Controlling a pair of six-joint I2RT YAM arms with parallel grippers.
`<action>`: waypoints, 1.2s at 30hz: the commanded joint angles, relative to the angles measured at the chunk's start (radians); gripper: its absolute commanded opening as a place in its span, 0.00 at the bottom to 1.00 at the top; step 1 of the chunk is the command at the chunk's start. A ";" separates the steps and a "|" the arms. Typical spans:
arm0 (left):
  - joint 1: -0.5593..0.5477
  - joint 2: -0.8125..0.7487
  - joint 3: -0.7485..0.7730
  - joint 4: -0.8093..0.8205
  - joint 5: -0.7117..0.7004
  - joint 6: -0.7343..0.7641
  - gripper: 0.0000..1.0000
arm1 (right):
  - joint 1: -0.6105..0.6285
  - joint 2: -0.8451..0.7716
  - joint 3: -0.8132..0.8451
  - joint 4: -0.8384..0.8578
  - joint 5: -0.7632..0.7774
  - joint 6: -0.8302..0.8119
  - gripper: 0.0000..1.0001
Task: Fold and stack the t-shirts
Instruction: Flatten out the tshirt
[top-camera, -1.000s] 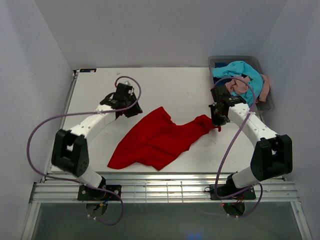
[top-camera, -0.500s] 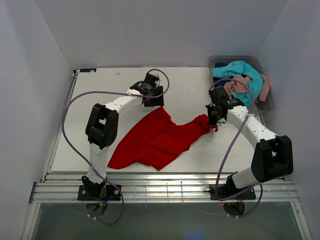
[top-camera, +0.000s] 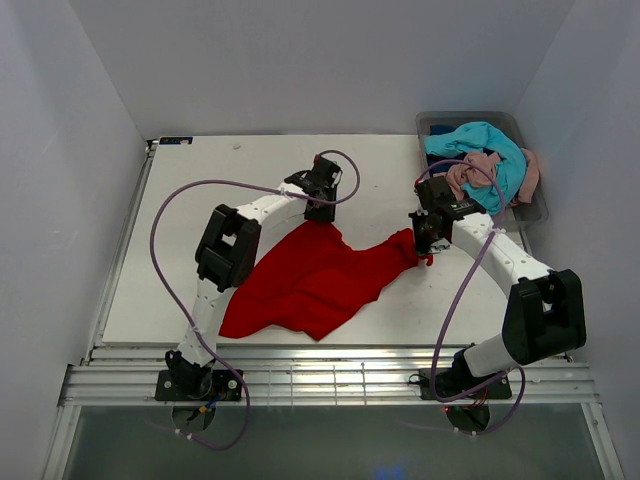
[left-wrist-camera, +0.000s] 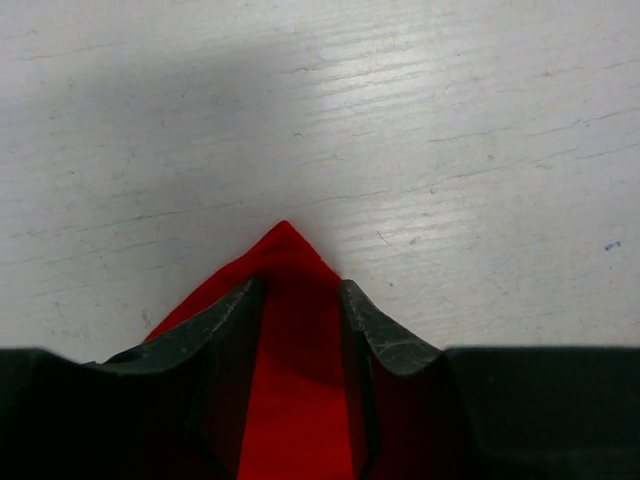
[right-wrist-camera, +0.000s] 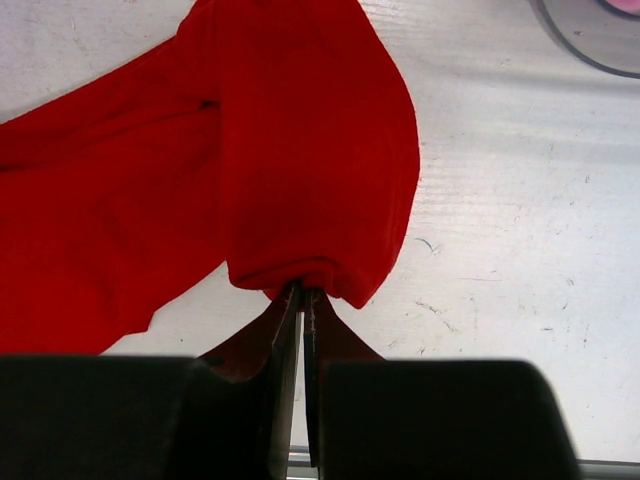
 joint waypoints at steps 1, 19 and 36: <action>0.004 -0.033 -0.007 -0.014 -0.063 0.011 0.47 | 0.006 0.000 -0.015 0.028 -0.014 0.008 0.08; 0.059 -0.055 -0.048 -0.038 -0.217 0.000 0.00 | 0.006 -0.003 0.003 0.014 -0.020 0.013 0.08; 0.417 -0.431 0.247 -0.119 -0.188 -0.052 0.00 | -0.026 0.467 1.144 -0.308 0.116 -0.101 0.08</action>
